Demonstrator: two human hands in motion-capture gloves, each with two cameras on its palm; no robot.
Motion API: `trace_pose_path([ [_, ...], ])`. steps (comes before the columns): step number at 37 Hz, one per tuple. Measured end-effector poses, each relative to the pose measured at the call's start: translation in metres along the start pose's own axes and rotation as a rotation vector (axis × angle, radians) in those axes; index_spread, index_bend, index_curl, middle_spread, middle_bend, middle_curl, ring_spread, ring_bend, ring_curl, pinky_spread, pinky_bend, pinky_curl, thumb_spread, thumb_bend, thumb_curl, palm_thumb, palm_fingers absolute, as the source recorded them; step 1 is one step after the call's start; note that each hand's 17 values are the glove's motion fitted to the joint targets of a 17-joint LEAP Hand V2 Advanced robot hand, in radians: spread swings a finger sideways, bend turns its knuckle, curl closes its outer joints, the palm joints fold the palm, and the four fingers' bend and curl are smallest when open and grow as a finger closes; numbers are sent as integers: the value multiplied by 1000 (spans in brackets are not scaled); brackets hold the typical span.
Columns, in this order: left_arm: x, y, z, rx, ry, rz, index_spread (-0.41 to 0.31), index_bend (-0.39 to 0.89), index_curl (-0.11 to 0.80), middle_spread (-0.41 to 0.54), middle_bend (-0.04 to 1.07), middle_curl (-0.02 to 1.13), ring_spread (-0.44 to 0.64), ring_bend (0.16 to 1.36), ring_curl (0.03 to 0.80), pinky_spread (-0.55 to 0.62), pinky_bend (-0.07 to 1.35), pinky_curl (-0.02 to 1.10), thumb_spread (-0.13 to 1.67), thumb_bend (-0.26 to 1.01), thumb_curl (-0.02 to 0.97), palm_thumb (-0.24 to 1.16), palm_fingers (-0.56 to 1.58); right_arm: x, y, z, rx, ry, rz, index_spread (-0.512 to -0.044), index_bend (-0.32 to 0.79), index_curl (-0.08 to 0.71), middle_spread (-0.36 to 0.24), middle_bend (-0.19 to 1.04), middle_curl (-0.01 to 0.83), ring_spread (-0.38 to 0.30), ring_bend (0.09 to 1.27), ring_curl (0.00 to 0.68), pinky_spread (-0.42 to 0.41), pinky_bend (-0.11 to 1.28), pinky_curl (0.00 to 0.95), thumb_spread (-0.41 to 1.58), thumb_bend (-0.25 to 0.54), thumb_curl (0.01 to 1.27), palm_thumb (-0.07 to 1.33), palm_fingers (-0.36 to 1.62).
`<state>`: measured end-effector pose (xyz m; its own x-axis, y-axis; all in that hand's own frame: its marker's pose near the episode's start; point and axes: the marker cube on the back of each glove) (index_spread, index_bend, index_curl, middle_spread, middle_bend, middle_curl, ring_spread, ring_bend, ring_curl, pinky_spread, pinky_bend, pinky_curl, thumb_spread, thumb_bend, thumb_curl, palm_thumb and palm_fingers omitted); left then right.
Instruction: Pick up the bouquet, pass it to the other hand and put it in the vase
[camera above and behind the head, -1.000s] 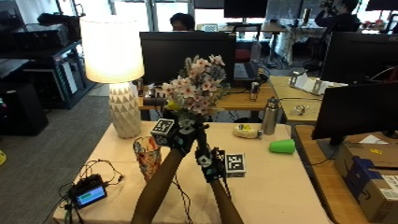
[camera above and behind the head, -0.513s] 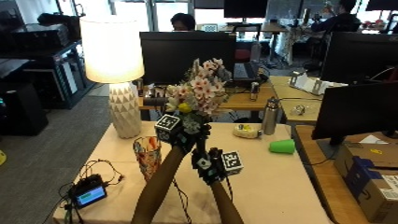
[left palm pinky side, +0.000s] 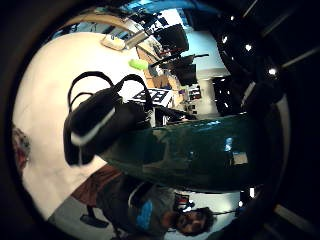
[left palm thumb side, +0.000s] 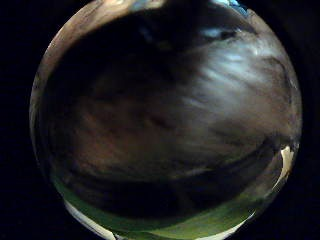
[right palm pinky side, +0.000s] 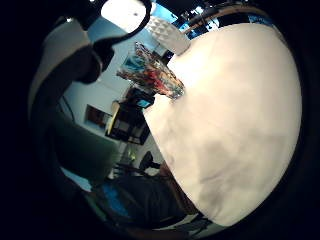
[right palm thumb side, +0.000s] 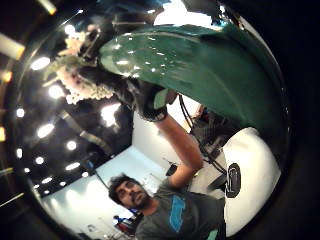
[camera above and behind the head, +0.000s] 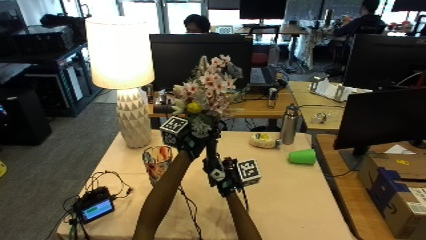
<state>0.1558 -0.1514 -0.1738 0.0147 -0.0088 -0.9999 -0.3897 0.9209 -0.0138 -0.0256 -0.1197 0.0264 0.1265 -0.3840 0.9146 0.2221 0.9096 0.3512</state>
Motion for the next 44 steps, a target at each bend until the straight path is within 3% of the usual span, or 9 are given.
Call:
trace_pose_path([
  [4, 13, 3, -5, 17, 28, 12, -264, 65, 251, -333, 542, 514, -338, 674, 432, -272, 269, 401, 608, -37, 592, 906, 1115, -9, 10, 0, 7, -55, 86, -296, 119, 395, -183, 490, 530, -222, 676, 497, -88, 511, 427, 580, -30, 730, 946, 926],
  [7, 25, 9, -12, 52, 18, 21, -261, 61, 241, -334, 555, 519, -339, 683, 438, -264, 259, 404, 690, -31, 571, 895, 1105, -12, 15, -5, 15, -76, 62, -300, 117, 384, -183, 444, 512, -213, 632, 480, -13, 476, 414, 648, -25, 714, 945, 849],
  [14, 49, 25, -39, 139, -67, 33, -256, 69, 228, -336, 575, 531, -338, 683, 443, -249, 238, 409, 815, -26, 529, 878, 1095, -7, 27, -23, 54, -46, 92, -300, 114, 348, -179, 392, 484, -187, 555, 442, 108, 432, 381, 793, -29, 671, 911, 831],
  [33, 94, 73, -157, 414, -18, 124, -255, 77, 215, -327, 584, 542, -338, 677, 446, -241, 214, 422, 920, -21, 465, 897, 1099, 16, 33, -50, 125, -9, 155, -308, 121, 310, -181, 321, 459, -165, 474, 414, 203, 359, 361, 920, -23, 606, 906, 879],
  [44, 89, 94, -225, 587, -44, 151, -254, 83, 213, -328, 585, 546, -339, 666, 446, -240, 209, 428, 931, -22, 444, 906, 1099, 26, 33, -44, 125, -3, 188, -309, 120, 301, -189, 297, 455, -169, 449, 413, 224, 317, 357, 935, -23, 585, 909, 897],
])
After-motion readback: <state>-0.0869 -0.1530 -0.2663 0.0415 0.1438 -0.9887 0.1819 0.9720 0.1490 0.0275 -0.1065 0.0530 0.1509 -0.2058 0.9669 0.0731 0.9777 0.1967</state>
